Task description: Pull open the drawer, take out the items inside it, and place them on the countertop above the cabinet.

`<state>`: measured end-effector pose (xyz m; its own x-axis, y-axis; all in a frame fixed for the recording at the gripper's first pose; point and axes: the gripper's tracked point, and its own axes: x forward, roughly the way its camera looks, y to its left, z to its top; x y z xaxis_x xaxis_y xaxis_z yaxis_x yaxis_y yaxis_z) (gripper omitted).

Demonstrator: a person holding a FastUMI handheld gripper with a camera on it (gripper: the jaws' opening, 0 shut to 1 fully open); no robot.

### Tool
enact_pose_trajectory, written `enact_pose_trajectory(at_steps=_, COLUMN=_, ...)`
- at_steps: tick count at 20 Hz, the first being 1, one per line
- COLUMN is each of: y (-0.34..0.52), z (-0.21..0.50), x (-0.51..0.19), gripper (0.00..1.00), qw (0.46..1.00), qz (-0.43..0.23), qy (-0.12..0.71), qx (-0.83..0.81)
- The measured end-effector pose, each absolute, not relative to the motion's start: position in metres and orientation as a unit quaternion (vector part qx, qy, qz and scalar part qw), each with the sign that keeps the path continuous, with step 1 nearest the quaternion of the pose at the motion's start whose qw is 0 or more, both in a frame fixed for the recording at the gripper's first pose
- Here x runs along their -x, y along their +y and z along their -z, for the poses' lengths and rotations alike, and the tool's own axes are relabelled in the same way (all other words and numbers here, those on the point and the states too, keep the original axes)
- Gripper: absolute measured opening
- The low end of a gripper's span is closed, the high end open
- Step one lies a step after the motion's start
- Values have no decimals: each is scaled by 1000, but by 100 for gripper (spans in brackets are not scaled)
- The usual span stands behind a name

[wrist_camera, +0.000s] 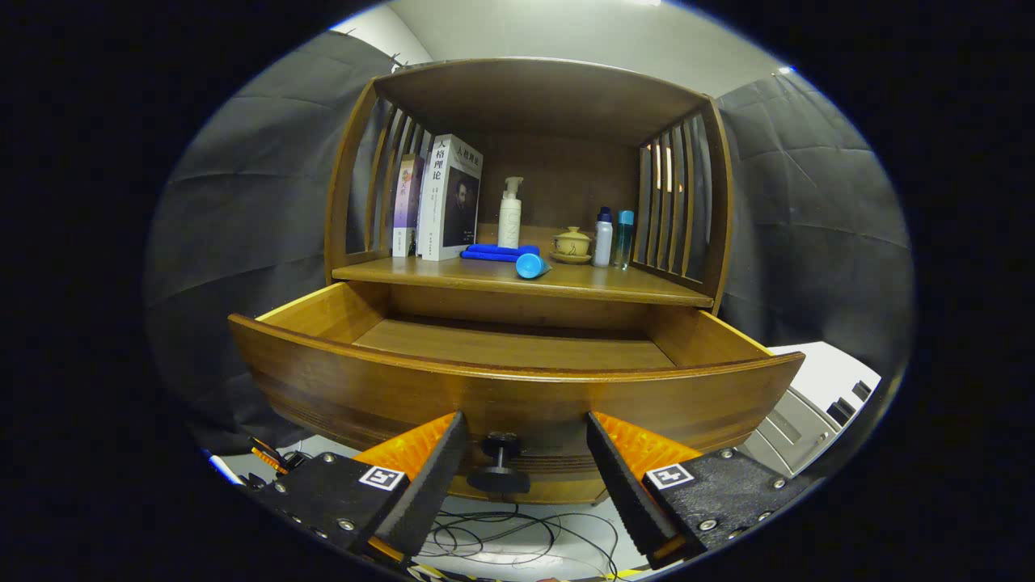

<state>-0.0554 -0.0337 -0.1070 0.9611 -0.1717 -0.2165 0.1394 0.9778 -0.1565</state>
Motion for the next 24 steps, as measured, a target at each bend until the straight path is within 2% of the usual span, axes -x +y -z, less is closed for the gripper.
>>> enact_pose_trajectory(at_steps=24, y=-42, z=99, x=-36, gripper=93, qw=989, qz=89, qy=97, qx=62)
